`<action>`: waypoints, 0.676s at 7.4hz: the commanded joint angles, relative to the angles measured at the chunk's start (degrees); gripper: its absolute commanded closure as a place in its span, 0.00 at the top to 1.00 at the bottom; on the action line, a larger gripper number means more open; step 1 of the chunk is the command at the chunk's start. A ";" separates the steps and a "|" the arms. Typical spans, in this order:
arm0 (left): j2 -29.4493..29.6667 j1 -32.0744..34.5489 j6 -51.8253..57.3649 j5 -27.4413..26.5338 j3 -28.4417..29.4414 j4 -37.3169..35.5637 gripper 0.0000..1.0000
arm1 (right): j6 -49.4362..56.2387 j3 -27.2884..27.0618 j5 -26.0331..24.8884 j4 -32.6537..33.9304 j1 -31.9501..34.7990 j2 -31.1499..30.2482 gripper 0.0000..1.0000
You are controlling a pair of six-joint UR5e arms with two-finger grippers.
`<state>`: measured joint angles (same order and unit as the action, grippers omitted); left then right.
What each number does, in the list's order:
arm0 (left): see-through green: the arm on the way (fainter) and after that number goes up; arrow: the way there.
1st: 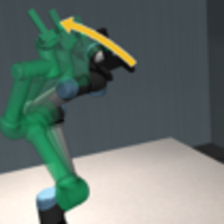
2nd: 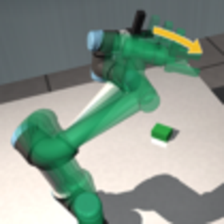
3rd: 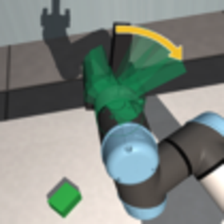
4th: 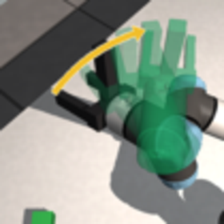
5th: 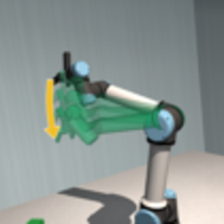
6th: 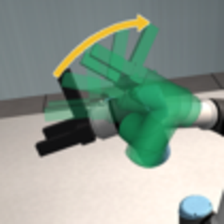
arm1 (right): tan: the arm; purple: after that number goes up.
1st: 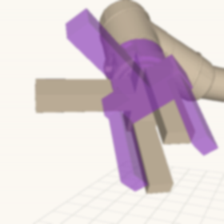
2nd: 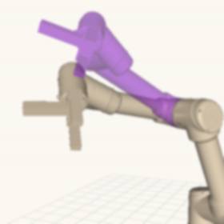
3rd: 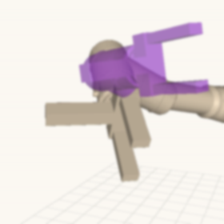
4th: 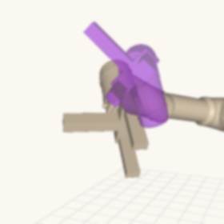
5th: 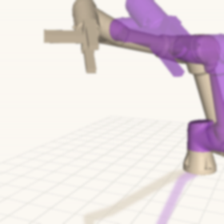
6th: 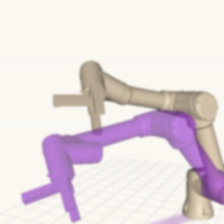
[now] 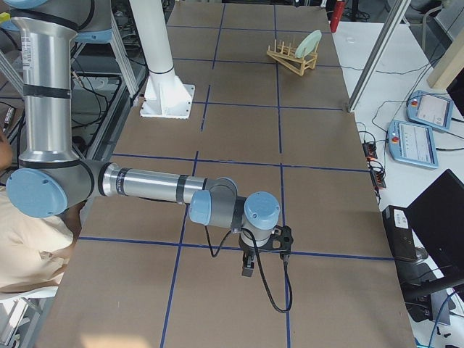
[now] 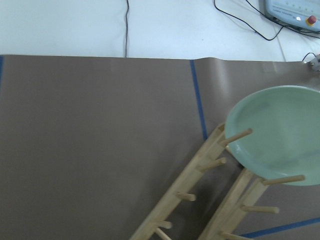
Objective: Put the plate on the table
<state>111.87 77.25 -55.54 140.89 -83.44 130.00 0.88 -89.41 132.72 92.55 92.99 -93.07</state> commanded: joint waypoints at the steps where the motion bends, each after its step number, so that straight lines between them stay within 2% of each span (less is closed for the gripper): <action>1: 3.61 -3.32 -27.57 -6.12 5.79 16.76 1.00 | 0.00 0.03 0.00 0.00 0.00 0.00 1.00; 2: 4.40 -5.16 -40.22 -10.51 9.05 26.00 1.00 | 0.00 0.03 0.00 0.00 0.00 0.00 1.00; 3: 5.88 -5.79 -52.01 -12.73 11.34 31.57 1.00 | 0.00 0.03 0.00 0.00 0.00 0.00 1.00; 4: 6.68 -7.62 -65.79 -18.93 12.59 37.37 0.99 | 0.00 0.03 0.00 0.00 0.00 0.00 1.00; 5: 8.26 -11.73 -72.97 -26.04 15.29 42.48 0.97 | 0.00 0.03 0.00 0.00 0.00 0.00 1.00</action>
<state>118.41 69.46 -115.99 122.96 -71.13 165.30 0.88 -89.38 132.72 92.55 92.99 -93.08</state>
